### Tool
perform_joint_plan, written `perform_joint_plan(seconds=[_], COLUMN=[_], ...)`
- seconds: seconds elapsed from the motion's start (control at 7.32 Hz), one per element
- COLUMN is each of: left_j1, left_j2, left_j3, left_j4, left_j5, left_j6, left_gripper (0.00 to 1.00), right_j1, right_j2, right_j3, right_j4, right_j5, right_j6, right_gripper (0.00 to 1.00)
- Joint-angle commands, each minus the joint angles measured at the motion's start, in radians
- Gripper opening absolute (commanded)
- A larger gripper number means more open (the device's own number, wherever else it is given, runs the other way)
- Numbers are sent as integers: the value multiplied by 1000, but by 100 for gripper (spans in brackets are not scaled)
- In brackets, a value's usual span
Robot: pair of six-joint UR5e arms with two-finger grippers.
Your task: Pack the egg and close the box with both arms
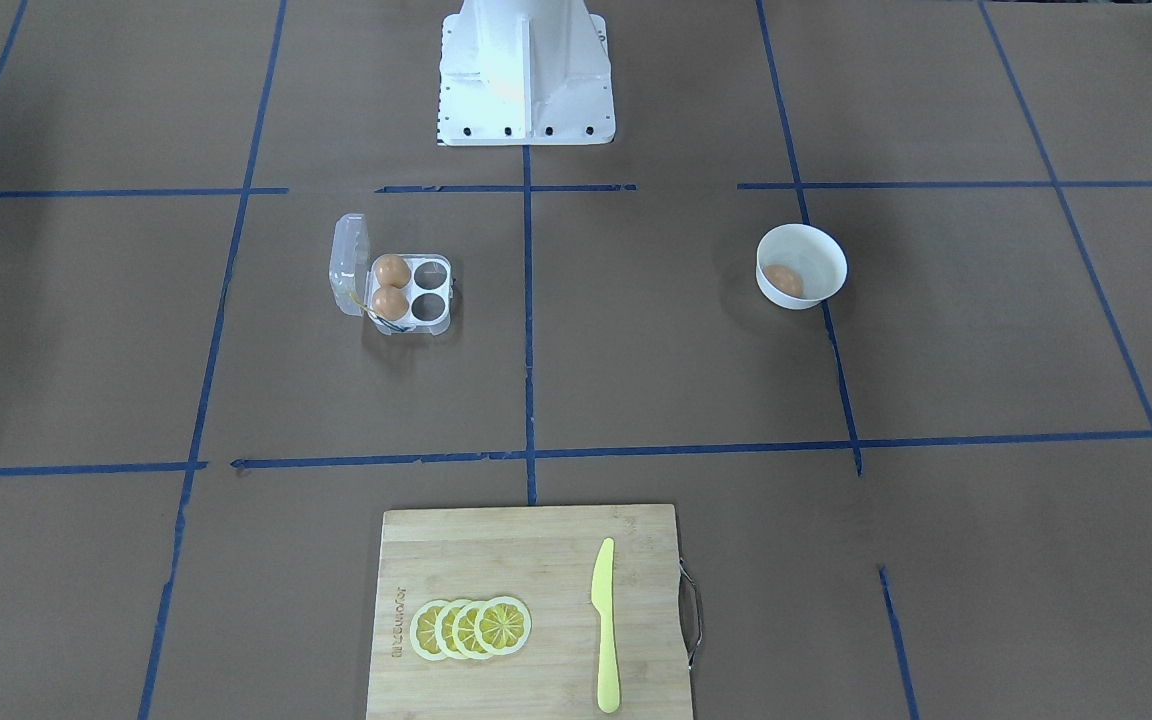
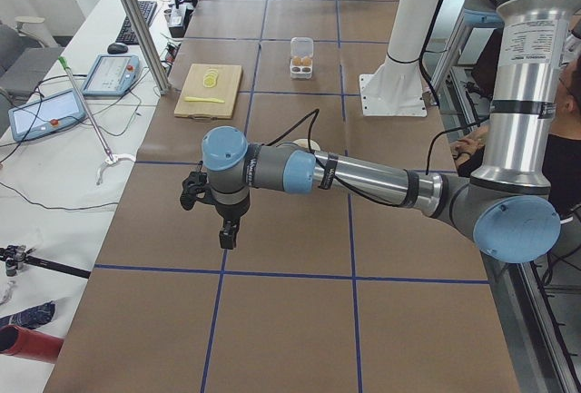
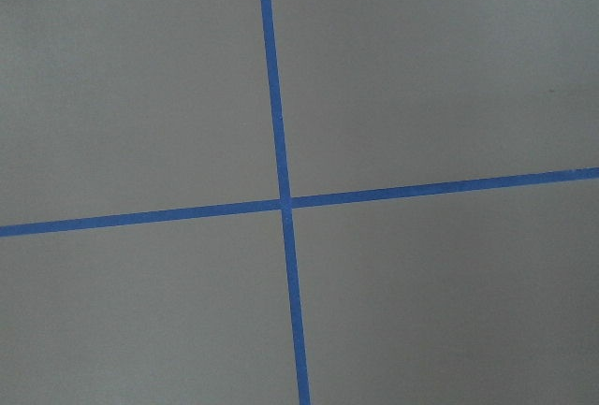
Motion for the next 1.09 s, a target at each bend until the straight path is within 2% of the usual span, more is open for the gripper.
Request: perform_joint_plan(seconds=[0.0, 0.27, 0.68, 0.96], left_j1=[-9, -9, -9, -9], left_j2=[-5, -3, 0, -2], left_j3=[-35, -36, -18, -27], left_j4=[12, 11, 8, 7], left_j5=[-38, -39, -40, -40], left_j6=[8, 9, 3, 0], left_gripper=[100, 100, 100, 100], right_j1=[14, 9, 26, 34], right_j2=[2, 2, 13, 19], right_j3=[6, -8, -3, 7], right_j4=[-2, -14, -179, -208], right_j5=[-25, -27, -21, -16], right_j6=[-3, -66, -260, -262], right_gripper=[100, 100, 100, 100])
